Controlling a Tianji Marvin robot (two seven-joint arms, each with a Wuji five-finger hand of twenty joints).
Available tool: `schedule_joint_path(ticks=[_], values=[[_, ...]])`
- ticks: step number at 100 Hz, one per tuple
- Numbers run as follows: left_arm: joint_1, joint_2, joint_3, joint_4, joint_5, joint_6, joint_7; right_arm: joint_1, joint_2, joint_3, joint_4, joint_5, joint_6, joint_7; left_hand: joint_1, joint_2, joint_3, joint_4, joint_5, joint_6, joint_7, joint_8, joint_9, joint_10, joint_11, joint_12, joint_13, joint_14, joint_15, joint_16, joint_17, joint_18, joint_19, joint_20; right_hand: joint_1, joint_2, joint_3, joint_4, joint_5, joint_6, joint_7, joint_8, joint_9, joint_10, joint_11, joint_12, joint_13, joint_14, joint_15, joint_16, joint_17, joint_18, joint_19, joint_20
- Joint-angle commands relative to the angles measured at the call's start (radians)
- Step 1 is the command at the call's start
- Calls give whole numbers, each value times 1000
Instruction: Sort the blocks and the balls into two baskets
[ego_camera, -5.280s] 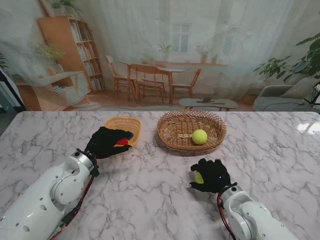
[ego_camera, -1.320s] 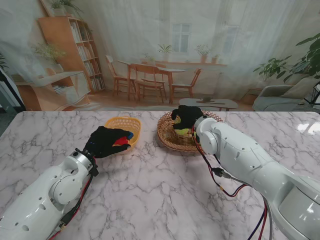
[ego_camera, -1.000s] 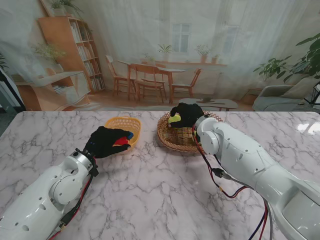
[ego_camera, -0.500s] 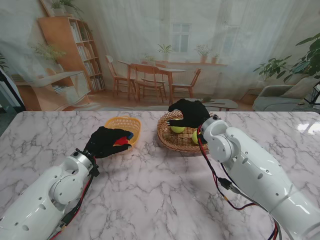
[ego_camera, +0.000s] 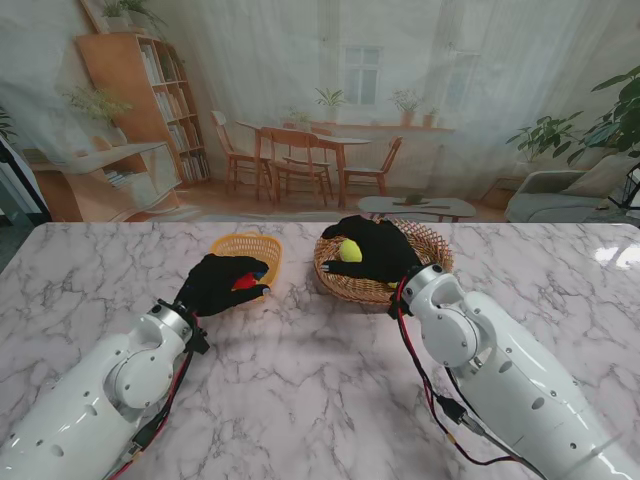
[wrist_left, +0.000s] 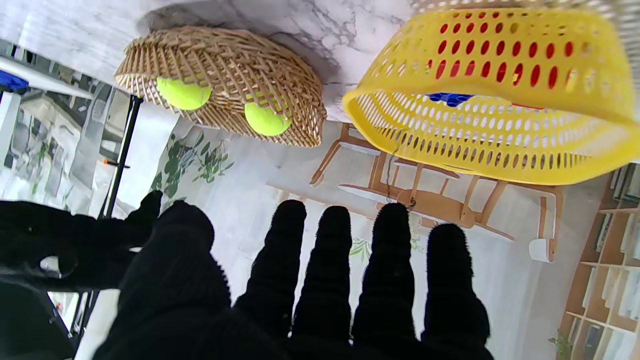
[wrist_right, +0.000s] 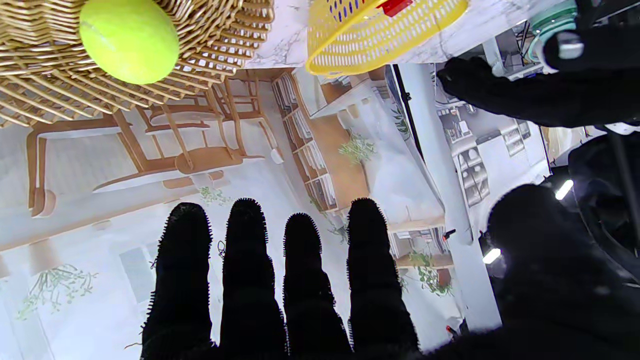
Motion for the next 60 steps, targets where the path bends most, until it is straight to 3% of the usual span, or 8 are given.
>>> schedule_joint_path(ticks=[1,29,60], values=[[-2,-9,6,4,14,7,-21,-18,-7,-10,26,-2,-7,-16,12,42,-12,-12,6,-15,10,6,-38,-10,-6,5,-24,-13,-15,-10,-16,5,-20,12,-9,41,-17,18,11,-21,-20,-12,26,-20,-20,-9,39,-23,-49,0,7,20,-11,13],[-4,-18,31,11,-54,14,-31,-66,-34,-22,120,16,-40,-175,14,47,-11,-11,-11,3,4,3,-59,3,-3,6,-23,-12,-7,-6,-16,3,-14,17,-4,45,-18,24,27,-22,12,-2,55,-26,12,12,71,-37,-27,22,35,7,5,29],[-13,-28,68,30,-119,12,-34,-95,-39,1,159,43,-65,-197,12,54,-11,-9,-61,21,-16,-6,-62,-2,21,22,-18,-10,2,0,-16,-1,-7,21,-16,39,0,23,30,-21,23,-6,67,-28,17,16,77,-35,-23,27,39,8,6,32]])
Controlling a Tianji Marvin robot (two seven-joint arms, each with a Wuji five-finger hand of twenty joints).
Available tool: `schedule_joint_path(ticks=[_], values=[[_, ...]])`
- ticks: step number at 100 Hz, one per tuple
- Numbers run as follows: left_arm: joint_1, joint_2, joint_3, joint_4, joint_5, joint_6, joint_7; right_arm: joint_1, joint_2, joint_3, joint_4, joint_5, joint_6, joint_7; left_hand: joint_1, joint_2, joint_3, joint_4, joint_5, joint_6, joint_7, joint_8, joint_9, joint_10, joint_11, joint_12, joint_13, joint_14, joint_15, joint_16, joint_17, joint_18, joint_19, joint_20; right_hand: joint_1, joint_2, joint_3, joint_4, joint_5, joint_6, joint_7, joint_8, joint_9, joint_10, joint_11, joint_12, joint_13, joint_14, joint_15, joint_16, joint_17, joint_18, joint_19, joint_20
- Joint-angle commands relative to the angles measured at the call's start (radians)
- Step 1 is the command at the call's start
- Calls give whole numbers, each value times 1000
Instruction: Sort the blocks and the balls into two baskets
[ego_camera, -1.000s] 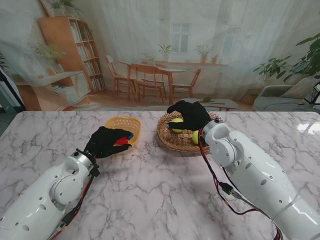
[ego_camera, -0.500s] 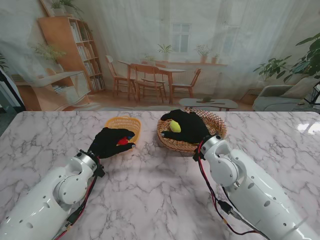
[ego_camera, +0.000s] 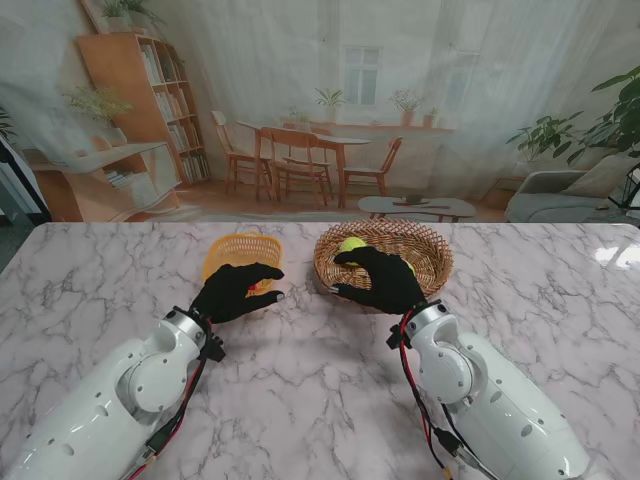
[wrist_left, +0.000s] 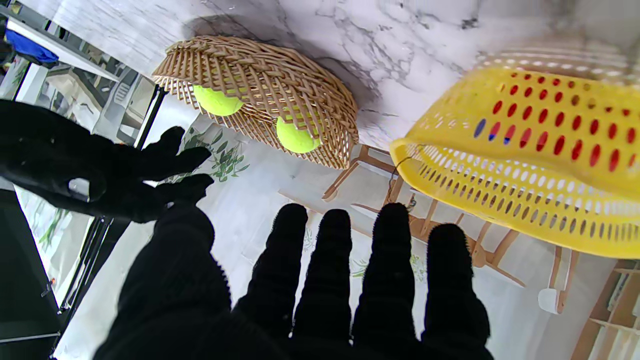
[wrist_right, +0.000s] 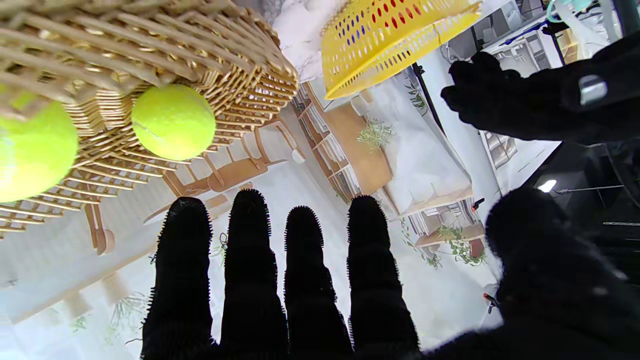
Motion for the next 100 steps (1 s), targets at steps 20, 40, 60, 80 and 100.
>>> schedule_joint_path(ticks=[20,40,60,80,100], values=[[10,-9,-1,-2,6,-9,-12,-15,11,15,25,-8,-17,36,13,54,-11,-8,-32,10,-13,-7,-34,-3,30,29,-19,-2,7,5,-15,0,-4,22,-17,19,11,16,15,-17,10,-11,21,-16,11,10,20,-15,-25,9,2,6,7,10],[9,-8,-6,-5,16,-20,-6,-13,11,25,28,-10,-35,33,10,53,-12,-9,-30,10,-12,-8,-32,-2,30,30,-19,-4,7,5,-15,0,-5,21,-21,18,14,15,17,-18,11,-14,22,-15,9,11,22,-17,-26,9,5,3,8,10],[-19,-10,8,19,5,-16,-11,12,7,21,61,9,-50,32,11,52,-12,-9,-28,13,-12,-9,-34,1,28,29,-23,7,6,6,-18,1,-5,20,-15,8,21,15,12,-10,9,-17,22,-11,12,13,26,-12,-24,10,17,6,11,9],[-26,-9,9,26,15,-17,-9,18,5,18,67,12,-50,28,10,52,-12,-10,-26,12,-13,-10,-31,2,25,27,-23,8,6,5,-18,3,-5,20,-19,6,30,13,11,-10,11,-18,21,-13,15,14,25,-14,-23,9,18,4,11,5],[-29,-9,3,35,16,-22,-3,24,3,12,75,17,-41,28,10,52,-12,-10,-23,12,-12,-9,-31,2,23,26,-23,8,6,5,-19,4,-5,20,-23,5,36,12,12,-9,12,-20,19,-11,15,13,23,-15,-23,8,17,4,12,3]])
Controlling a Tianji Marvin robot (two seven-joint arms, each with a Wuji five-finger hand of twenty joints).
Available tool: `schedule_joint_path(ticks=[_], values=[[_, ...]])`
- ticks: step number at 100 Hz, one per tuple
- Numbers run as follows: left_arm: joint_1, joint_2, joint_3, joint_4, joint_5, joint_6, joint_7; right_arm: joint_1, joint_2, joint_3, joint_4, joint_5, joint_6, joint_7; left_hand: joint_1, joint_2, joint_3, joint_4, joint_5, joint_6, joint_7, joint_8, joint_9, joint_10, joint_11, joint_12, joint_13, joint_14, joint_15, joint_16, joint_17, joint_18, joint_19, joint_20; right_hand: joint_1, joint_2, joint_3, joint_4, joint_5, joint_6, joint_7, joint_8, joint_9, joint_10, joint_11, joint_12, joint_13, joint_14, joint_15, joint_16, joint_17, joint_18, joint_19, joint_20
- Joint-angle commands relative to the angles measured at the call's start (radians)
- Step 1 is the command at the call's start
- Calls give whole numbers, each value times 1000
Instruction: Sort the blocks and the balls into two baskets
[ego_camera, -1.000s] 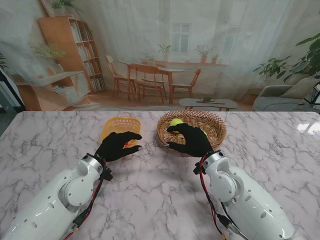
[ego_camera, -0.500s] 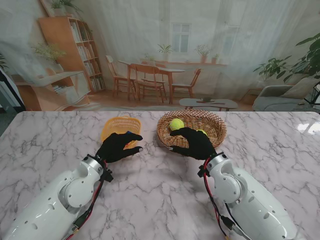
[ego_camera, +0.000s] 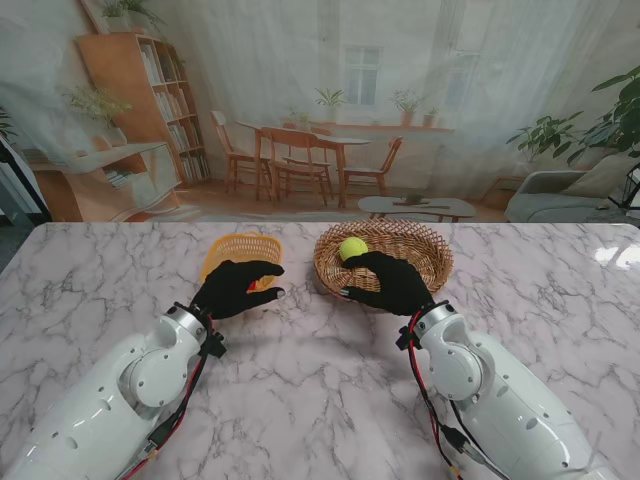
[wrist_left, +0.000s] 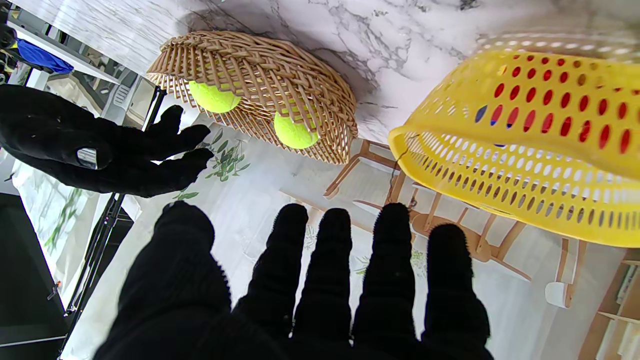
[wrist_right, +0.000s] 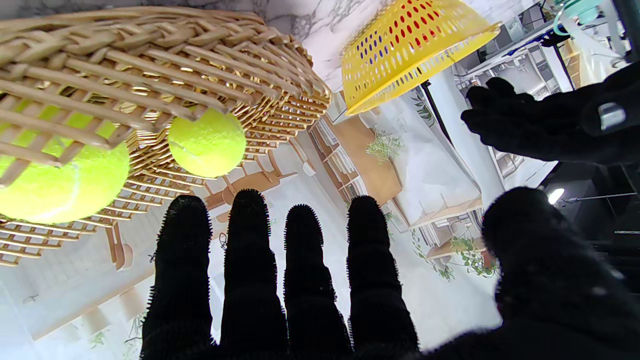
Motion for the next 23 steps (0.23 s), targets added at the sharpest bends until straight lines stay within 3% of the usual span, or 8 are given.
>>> schedule_joint_path(ticks=[1,23], values=[[-4,-3,-1,9,-1,-4,-11,2,-4,-1,7,-3,6,-1,10,52,-12,-10,-23,9,-12,-9,-31,1,11,13,-23,5,6,5,-17,5,-5,20,-24,5,16,12,10,-10,11,-16,7,-12,6,5,23,-15,-23,8,0,4,12,2],[2,-2,-7,3,1,-7,-14,1,-3,-5,10,-8,2,-3,10,52,-13,-10,-22,8,-12,-9,-30,1,10,13,-22,5,6,5,-17,4,-6,20,-26,6,18,10,11,-11,12,-17,6,-10,7,5,20,-13,-23,8,-1,4,14,1]])
